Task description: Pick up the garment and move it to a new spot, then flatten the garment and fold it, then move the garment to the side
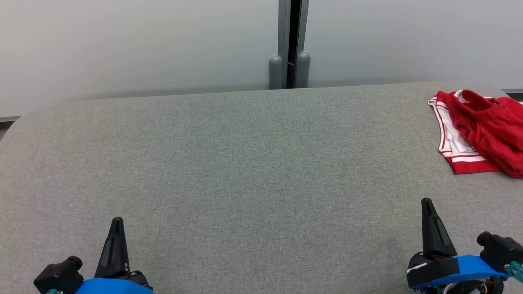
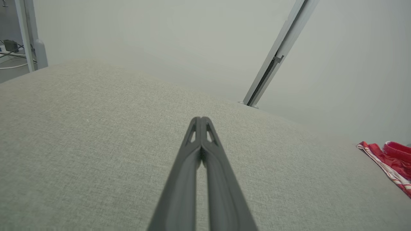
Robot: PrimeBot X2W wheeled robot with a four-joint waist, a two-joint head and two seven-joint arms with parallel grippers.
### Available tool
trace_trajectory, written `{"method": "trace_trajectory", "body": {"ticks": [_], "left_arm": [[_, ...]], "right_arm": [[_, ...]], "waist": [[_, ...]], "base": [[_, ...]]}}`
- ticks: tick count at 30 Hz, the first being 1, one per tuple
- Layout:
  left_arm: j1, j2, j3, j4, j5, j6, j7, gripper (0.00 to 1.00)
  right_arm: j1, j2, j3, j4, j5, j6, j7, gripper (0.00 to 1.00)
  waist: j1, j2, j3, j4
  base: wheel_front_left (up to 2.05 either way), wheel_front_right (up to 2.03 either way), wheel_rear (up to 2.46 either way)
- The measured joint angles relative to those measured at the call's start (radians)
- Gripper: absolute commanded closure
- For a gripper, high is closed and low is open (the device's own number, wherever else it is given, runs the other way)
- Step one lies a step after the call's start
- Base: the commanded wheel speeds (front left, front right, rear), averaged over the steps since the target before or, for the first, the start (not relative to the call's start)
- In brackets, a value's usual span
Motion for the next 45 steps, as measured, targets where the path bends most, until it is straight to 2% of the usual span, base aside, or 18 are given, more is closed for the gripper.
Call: {"method": "trace_trajectory", "body": {"ticks": [21,45], "left_arm": [[-0.01,0.001,0.023,0.001,-0.336,-0.018,0.081,1.0],[-0.025,0.003,0.045,0.006,-0.638,-0.036,0.157,1.0]], "right_arm": [[-0.006,0.005,-0.024,0.006,0.323,0.0,0.086,1.0],[-0.021,0.008,-0.046,0.012,0.613,0.0,0.161,1.0]], "waist": [[0.0001,0.0,-0.009,-0.002],[0.0,0.0,-0.02,-0.005]], "base": [[0.0,0.0,0.0],[0.0,0.0,0.0]]}}
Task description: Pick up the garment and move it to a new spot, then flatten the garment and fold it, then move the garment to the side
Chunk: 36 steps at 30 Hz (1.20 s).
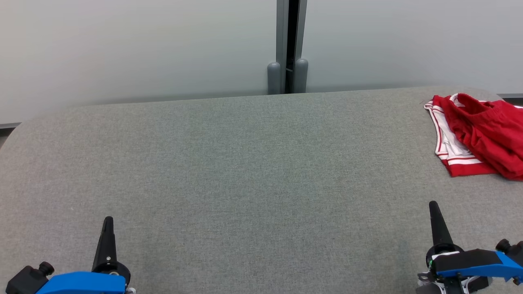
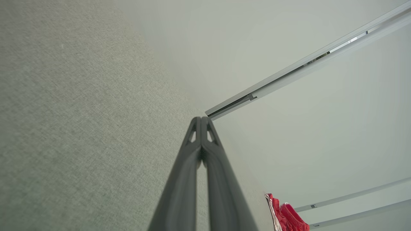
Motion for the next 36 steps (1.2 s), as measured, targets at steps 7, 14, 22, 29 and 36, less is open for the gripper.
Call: {"method": "trace_trajectory", "body": {"ticks": [7,14,22,29,36], "left_arm": [[-0.007,0.001,0.006,0.002,-0.076,-0.007,0.019,1.0],[-0.009,0.002,0.012,0.003,-0.146,-0.009,0.037,1.0],[-0.014,0.002,0.019,0.004,-0.221,-0.016,0.055,1.0],[-0.018,0.003,0.022,0.005,-0.284,-0.018,0.072,1.0],[-0.022,0.003,0.027,0.006,-0.342,-0.022,0.087,1.0]], "right_arm": [[-0.003,0.001,-0.005,0.002,0.074,0.0,0.02,1.0],[-0.006,0.002,-0.011,0.003,0.142,0.0,0.038,1.0],[-0.009,0.003,-0.016,0.004,0.215,0.0,0.057,1.0],[-0.011,0.004,-0.021,0.005,0.276,0.0,0.072,1.0],[-0.016,0.005,-0.025,0.006,0.332,0.0,0.084,1.0]], "waist": [[0.0,0.0,-0.003,-0.001],[0.0,0.0,-0.006,-0.002],[0.0,0.0,-0.01,-0.003],[0.0,0.0,-0.013,-0.003],[0.0,0.0,-0.016,-0.004]], "base": [[0.0,0.0,0.0],[0.0,0.0,0.0],[0.0,0.0,0.0],[0.0,0.0,0.0],[0.0,0.0,0.0]]}}
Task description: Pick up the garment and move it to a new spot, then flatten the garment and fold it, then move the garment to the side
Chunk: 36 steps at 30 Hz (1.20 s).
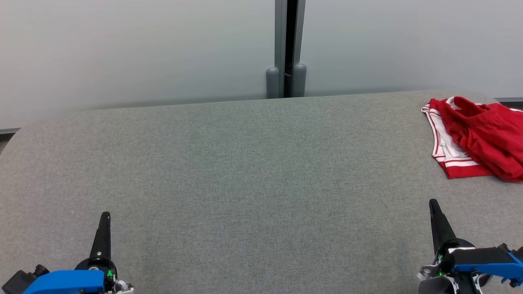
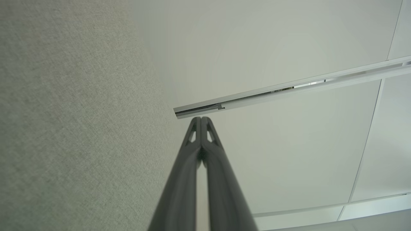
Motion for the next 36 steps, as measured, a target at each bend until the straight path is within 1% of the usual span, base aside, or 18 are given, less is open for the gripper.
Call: {"method": "trace_trajectory", "body": {"ticks": [10,30,36], "left_arm": [[-0.005,0.001,0.006,0.001,-0.088,-0.004,0.021,1.0],[-0.012,0.002,0.018,0.004,-0.227,-0.013,0.056,1.0],[-0.013,0.002,0.018,0.004,-0.228,-0.013,0.056,1.0]], "right_arm": [[-0.005,0.001,-0.006,0.002,0.083,0.0,0.025,1.0],[-0.015,0.003,-0.016,0.004,0.216,0.0,0.061,1.0],[-0.015,0.003,-0.016,0.004,0.22,0.0,0.061,1.0]], "waist": [[0.0,0.0,-0.005,-0.001],[-0.0001,0.0,-0.014,-0.004],[-0.0001,0.0,-0.014,-0.004]], "base": [[0.0,0.0,0.0],[0.0,0.0,0.0],[0.0,0.0,0.0]]}}
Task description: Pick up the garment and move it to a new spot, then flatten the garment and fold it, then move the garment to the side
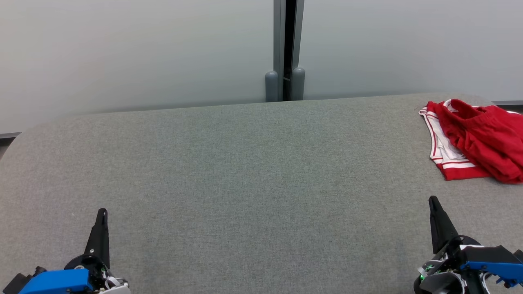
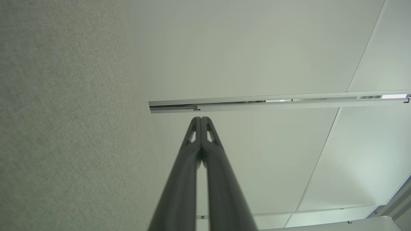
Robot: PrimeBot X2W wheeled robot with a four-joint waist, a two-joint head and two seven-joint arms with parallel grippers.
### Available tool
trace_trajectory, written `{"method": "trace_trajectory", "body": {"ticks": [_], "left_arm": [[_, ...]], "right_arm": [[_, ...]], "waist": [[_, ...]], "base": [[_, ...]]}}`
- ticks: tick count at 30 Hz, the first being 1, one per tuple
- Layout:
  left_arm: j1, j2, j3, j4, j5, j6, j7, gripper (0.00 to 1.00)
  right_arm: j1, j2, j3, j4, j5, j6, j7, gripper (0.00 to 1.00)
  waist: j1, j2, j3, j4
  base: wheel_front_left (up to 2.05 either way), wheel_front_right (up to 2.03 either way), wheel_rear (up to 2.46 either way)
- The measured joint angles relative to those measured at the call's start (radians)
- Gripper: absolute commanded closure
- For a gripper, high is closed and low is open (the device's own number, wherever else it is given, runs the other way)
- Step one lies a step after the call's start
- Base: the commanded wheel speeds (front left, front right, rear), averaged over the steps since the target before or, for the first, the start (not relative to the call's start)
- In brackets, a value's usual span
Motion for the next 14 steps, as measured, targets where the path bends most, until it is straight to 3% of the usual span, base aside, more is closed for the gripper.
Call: {"method": "trace_trajectory", "body": {"ticks": [14], "left_arm": [[-0.001,0.0,0.0,0.0,0.0,0.0,0.0,1.0]], "right_arm": [[0.0,0.0,0.0,0.0,0.0,0.0,0.0,1.0]], "waist": [[0.0,0.0,0.0,0.0]], "base": [[0.0,0.0,0.0]]}}
